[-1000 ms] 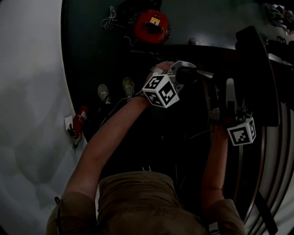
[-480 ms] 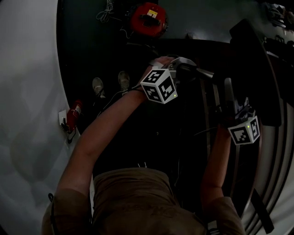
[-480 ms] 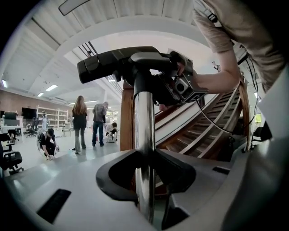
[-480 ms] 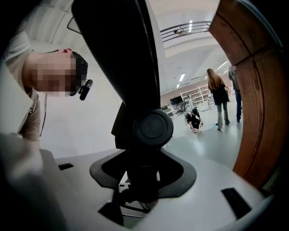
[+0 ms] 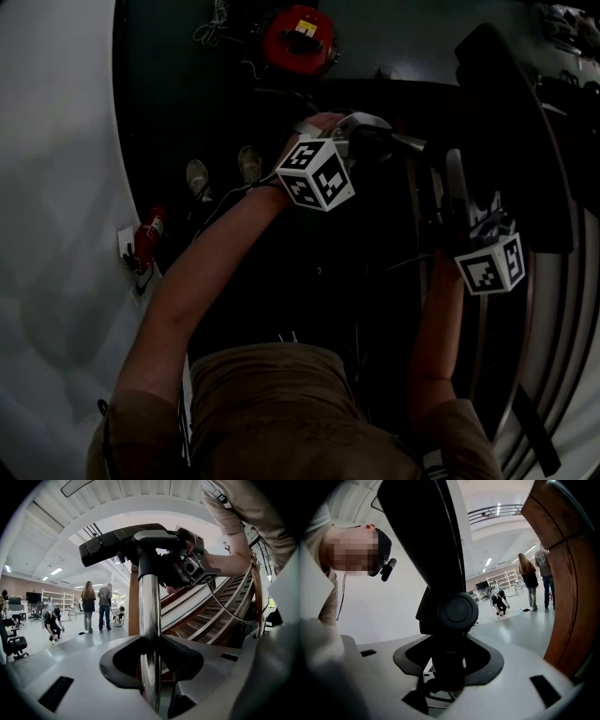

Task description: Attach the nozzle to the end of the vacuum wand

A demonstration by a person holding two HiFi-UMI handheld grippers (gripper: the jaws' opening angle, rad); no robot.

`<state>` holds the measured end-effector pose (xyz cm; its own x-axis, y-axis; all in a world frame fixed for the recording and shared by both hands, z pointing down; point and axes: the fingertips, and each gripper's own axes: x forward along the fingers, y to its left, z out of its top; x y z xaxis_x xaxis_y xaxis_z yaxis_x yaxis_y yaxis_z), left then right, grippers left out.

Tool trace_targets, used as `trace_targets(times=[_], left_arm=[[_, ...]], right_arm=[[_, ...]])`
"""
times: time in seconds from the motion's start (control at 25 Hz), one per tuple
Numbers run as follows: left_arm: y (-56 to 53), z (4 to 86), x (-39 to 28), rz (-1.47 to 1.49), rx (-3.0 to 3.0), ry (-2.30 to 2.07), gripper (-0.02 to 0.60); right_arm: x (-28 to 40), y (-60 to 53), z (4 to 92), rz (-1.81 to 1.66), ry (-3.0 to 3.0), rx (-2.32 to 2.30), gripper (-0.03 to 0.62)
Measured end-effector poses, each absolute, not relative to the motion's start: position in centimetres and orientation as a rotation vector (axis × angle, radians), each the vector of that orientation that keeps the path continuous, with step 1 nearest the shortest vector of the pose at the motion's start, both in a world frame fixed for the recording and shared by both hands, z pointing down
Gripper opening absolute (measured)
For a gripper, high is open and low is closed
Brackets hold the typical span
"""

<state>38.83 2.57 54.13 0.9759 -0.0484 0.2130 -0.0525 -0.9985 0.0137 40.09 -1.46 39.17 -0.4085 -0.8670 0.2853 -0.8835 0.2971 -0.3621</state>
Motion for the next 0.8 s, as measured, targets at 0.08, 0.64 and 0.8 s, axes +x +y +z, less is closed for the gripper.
trace_targets(times=[0.08, 0.64, 0.8], left_arm=[[2.6, 54.1, 38.9, 0.345, 3.103, -0.087, 0.138], [2.7, 53.8, 39.6, 0.423, 3.087, -0.009, 0.138], [2.6, 53.9, 39.3, 0.422, 3.092, 0.011, 0.137]], right_arm=[[40.1, -1.5, 39.2, 0.736, -2.480, 1.711, 0.192], [40.2, -0.8, 38.7, 0.575, -2.430, 1.800, 0.191], [40.4, -1.6, 38.9, 0.718, -2.477, 1.778, 0.192]])
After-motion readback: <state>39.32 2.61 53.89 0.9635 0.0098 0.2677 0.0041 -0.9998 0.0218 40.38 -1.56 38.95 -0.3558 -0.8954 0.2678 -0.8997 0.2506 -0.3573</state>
